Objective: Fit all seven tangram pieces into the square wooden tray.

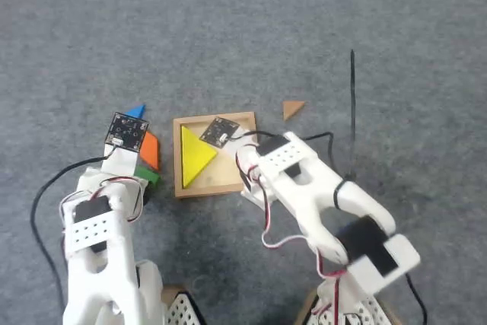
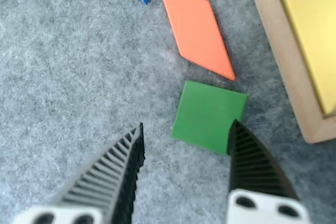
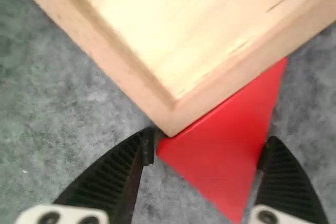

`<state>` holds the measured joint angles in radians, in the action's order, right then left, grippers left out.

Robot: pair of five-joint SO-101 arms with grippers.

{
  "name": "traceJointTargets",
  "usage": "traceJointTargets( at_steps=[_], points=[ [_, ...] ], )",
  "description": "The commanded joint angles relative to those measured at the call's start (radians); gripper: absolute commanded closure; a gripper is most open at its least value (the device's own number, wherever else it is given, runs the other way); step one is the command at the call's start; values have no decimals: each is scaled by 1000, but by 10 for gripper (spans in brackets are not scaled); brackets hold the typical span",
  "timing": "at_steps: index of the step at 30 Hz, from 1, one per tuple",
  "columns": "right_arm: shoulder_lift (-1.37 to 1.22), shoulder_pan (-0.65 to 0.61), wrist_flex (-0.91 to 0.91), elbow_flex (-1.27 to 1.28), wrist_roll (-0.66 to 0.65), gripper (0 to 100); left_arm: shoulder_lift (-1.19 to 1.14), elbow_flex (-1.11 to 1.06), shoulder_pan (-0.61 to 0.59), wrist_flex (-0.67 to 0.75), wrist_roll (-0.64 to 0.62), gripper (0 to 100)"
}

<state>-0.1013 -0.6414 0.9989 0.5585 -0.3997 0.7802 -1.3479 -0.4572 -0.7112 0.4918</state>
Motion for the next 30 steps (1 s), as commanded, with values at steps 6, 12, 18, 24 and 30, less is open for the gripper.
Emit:
traceJointTargets(
  at_steps=[6, 12, 18, 24, 30],
  points=[
    [-61, -1, 88, -140, -17, 696, 29, 4, 0, 3, 6, 750],
    [-61, -1, 90, -138, -12, 738, 29, 4, 0, 3, 6, 750],
    [-67, 13, 88, -138, -9, 781, 29, 4, 0, 3, 6, 750],
    [-67, 22, 90, -138, -9, 783, 29, 4, 0, 3, 6, 750],
    [-59, 90, 104, -141, -9, 783, 29, 4, 0, 3, 6, 750]
  ],
)
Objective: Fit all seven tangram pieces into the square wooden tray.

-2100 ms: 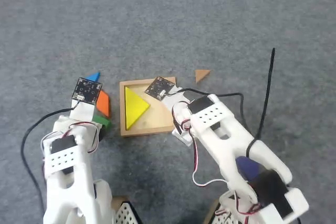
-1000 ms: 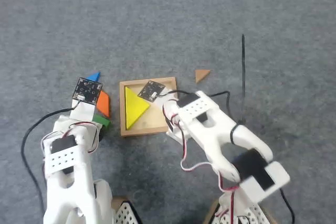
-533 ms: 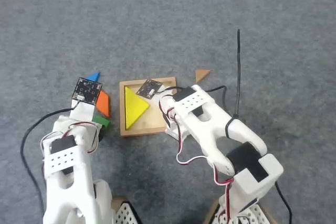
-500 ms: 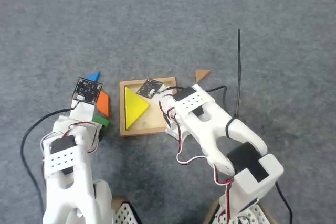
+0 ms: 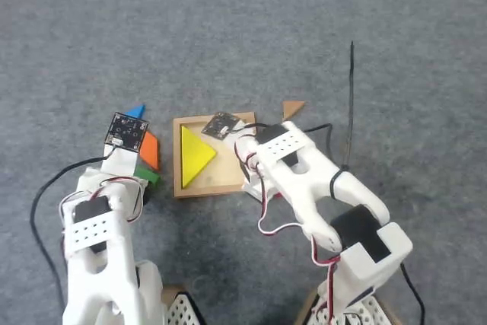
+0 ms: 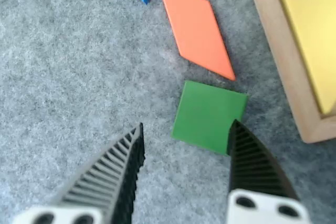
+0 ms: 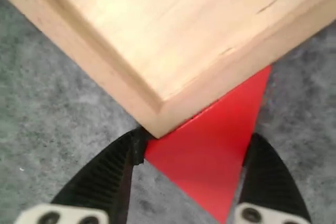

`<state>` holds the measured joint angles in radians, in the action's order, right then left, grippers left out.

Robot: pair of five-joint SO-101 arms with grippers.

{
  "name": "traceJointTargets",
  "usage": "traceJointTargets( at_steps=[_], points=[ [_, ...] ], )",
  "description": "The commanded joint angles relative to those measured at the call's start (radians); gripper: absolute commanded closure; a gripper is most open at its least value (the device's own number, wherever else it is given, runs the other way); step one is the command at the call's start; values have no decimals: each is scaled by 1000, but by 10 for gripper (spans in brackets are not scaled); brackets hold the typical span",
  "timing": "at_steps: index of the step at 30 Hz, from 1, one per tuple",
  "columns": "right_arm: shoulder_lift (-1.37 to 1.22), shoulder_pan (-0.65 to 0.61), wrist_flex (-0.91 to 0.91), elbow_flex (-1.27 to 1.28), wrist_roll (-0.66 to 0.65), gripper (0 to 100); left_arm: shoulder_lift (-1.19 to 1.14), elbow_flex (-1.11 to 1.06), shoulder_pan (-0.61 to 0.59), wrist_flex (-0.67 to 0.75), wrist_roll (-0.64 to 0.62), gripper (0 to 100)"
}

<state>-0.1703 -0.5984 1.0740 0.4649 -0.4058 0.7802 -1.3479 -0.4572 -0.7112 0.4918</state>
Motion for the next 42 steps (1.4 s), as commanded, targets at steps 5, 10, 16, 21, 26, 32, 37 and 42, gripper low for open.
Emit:
traceJointTargets(
  at_steps=[5, 10, 16, 21, 26, 32, 37, 42],
  points=[
    [24, 56, 38, -44, -5, 783, 29, 4, 0, 3, 6, 750],
    [97, 79, 50, -14, -11, 783, 29, 4, 0, 3, 9, 750],
    [234, 130, 48, 58, -11, 783, 29, 4, 0, 3, 9, 750],
    [302, 165, 53, 60, -72, 783, 29, 4, 0, 3, 9, 750],
    [303, 97, 53, 28, -229, 783, 29, 4, 0, 3, 9, 750],
    [176, -8, 96, -144, -448, 783, 29, 4, 0, 3, 11, 750],
    [-41, -35, 228, -446, -654, 783, 29, 4, 0, 3, 11, 750],
    [-282, -35, 335, -773, -703, 783, 29, 5, -3, 5, 5, 751]
  ],
)
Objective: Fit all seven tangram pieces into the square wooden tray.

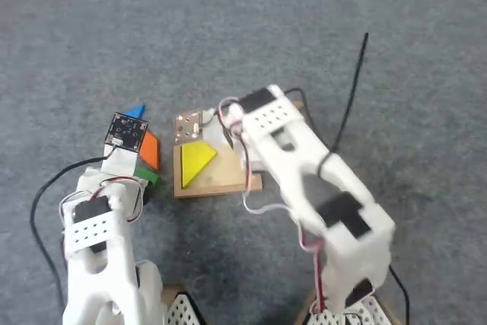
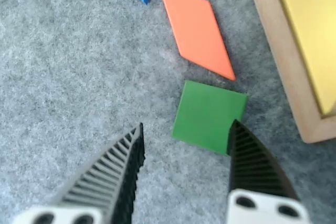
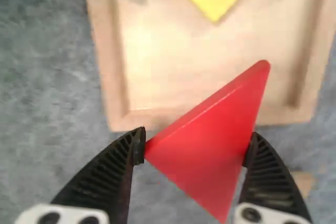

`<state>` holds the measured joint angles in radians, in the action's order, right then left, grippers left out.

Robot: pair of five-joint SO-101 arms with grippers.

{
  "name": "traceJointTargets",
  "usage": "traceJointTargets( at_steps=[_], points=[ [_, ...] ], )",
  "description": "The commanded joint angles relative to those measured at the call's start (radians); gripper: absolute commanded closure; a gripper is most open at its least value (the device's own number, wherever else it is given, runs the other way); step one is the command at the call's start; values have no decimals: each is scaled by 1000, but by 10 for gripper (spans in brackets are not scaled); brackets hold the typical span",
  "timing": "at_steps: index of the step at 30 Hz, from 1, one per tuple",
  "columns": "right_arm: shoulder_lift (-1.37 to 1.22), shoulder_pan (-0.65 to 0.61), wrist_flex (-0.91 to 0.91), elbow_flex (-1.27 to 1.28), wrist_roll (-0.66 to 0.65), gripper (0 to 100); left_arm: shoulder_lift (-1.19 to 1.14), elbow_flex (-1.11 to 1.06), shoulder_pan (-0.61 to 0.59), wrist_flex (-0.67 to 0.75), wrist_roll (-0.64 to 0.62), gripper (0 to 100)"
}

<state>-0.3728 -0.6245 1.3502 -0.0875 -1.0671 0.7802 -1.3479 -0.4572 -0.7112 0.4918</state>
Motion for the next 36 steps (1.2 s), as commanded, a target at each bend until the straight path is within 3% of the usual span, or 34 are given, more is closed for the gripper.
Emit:
traceJointTargets(
  at_steps=[1, 5, 11, 19, 26, 36],
  points=[
    [-124, -8, 81, -281, -58, 783, 29, 7, -6, 5, 5, 751],
    [-282, -8, 147, -503, -74, 783, 29, 15, -15, 20, -61, 752],
    [-470, -38, 249, -807, -84, 783, 29, 24, -143, 127, -199, 751],
    [-665, -108, 349, -1137, -41, 783, 28, 24, -144, 135, -206, 751],
    [-769, -111, 406, -1295, -17, 779, 28, 21, -143, 133, -203, 751],
    [-788, -128, 435, -1304, 11, 767, 28, 19, -140, 133, -203, 751]
  ],
)
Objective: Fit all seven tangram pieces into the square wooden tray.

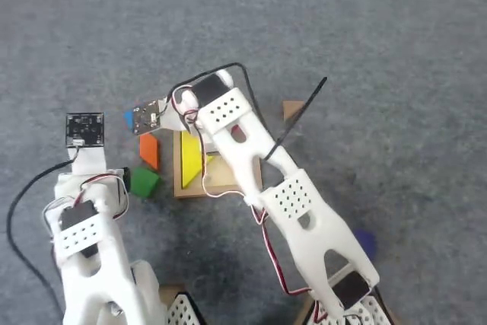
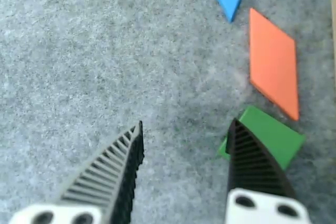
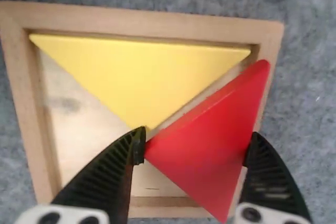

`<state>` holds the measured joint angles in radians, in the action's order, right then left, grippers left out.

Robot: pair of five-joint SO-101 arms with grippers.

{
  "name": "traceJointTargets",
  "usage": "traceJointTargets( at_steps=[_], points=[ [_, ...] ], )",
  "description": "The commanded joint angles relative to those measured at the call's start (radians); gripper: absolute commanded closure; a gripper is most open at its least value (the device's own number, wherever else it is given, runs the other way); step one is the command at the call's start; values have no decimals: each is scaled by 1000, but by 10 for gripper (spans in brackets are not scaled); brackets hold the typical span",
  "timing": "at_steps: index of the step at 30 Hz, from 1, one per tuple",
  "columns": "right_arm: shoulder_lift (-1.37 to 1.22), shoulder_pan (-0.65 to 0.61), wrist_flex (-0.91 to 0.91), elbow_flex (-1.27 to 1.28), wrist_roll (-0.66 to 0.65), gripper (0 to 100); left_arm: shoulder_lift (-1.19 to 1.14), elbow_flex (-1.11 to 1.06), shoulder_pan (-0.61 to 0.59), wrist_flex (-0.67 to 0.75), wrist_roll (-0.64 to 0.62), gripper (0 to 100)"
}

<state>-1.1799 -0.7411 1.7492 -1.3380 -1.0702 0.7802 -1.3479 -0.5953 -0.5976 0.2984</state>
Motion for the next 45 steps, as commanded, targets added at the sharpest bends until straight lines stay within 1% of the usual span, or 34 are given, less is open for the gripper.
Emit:
traceJointTargets(
  at_steps=[1, 4, 14, 22, 27, 30, 32, 36, 39, 42, 45],
  points=[
    [19, -8, 36, -54, 14, 749, 28, 19, -2, 20, -9, 751],
    [18, -4, 42, -54, 14, 705, 28, 19, -5, 18, -9, 751],
    [18, -4, 47, -54, 12, 704, 28, 19, -5, 18, -11, 751],
    [38, 35, 48, -61, 14, 706, 28, 19, -5, 18, -9, 751],
    [147, 90, 48, -54, 129, 707, 28, 19, -3, 20, -9, 751],
    [228, 159, 50, -54, 195, 707, 28, 18, -3, 21, -9, 751],
    [269, 209, 53, -51, 262, 707, 28, 18, -2, 21, -9, 751],
    [375, 314, 53, 97, 348, 710, 28, 18, -2, 20, -9, 751],
    [495, 375, 51, 313, 384, 764, 28, 18, -2, 18, -9, 751],
    [631, 410, 45, 542, 408, 816, 28, 16, -2, 18, -8, 751],
    [753, 437, 16, 720, 473, 802, 28, 16, -2, 18, -8, 751]
  ],
)
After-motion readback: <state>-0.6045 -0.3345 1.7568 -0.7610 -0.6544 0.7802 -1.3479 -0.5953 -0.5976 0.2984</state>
